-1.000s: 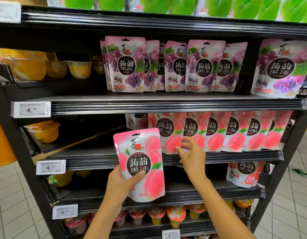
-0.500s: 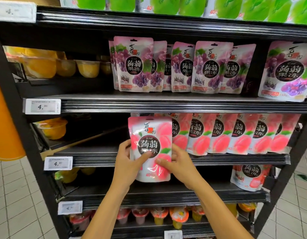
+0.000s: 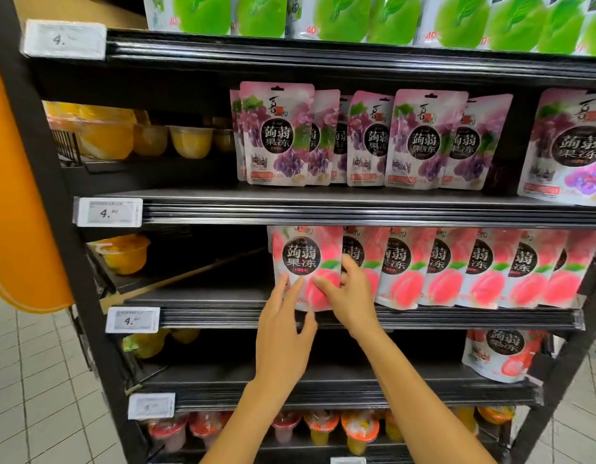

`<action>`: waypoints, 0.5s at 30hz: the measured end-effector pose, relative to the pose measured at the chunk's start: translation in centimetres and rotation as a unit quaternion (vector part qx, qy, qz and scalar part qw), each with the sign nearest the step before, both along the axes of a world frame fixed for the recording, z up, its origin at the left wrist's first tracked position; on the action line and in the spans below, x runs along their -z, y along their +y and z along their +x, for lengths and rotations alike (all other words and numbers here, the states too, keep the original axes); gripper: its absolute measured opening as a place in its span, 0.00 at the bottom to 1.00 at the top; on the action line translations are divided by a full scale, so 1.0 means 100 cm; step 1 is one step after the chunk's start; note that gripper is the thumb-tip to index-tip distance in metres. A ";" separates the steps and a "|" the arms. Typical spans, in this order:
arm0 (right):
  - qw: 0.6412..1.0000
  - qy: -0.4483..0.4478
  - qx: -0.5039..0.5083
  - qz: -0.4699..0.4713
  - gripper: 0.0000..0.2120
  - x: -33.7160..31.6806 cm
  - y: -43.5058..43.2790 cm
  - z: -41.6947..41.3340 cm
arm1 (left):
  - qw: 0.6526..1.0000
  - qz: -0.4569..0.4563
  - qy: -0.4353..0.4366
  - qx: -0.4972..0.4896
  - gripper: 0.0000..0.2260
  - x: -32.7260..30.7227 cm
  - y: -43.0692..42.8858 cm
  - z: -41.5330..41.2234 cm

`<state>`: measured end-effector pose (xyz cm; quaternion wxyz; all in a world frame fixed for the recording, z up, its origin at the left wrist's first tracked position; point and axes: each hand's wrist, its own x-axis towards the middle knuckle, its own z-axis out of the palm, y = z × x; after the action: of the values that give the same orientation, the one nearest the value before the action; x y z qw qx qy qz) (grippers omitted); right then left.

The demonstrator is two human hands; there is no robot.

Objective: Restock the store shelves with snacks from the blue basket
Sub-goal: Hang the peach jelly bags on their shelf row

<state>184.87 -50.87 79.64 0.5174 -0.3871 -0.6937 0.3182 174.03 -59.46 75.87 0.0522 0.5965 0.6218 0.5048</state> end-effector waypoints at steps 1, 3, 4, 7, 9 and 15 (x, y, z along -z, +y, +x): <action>1.000 -0.009 0.006 0.007 0.10 0.002 0.000 -0.001 | 1.000 -0.009 0.005 0.010 0.28 0.003 0.002 0.000; 1.000 -0.022 0.013 0.009 0.10 0.007 -0.001 0.000 | 0.999 -0.015 0.027 0.021 0.30 0.008 0.003 0.001; 0.999 -0.034 0.016 0.006 0.10 0.009 -0.001 0.001 | 0.999 -0.017 0.034 0.022 0.31 0.010 0.003 0.001; 0.994 -0.097 0.045 -0.004 0.10 0.014 -0.002 0.011 | 0.998 -0.035 0.036 0.022 0.32 0.015 0.004 0.001; 0.983 -0.155 0.096 0.007 0.10 0.017 -0.002 0.019 | 0.998 -0.040 0.031 0.021 0.31 0.016 0.005 0.001; 0.974 -0.174 0.146 0.010 0.10 0.024 -0.006 0.027 | 0.999 -0.034 0.035 0.002 0.31 0.018 0.005 0.005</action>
<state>187.55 -51.48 77.25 0.4338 -0.5279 -0.7124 0.1602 174.54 -58.93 74.08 0.0512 0.6131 0.6387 0.4620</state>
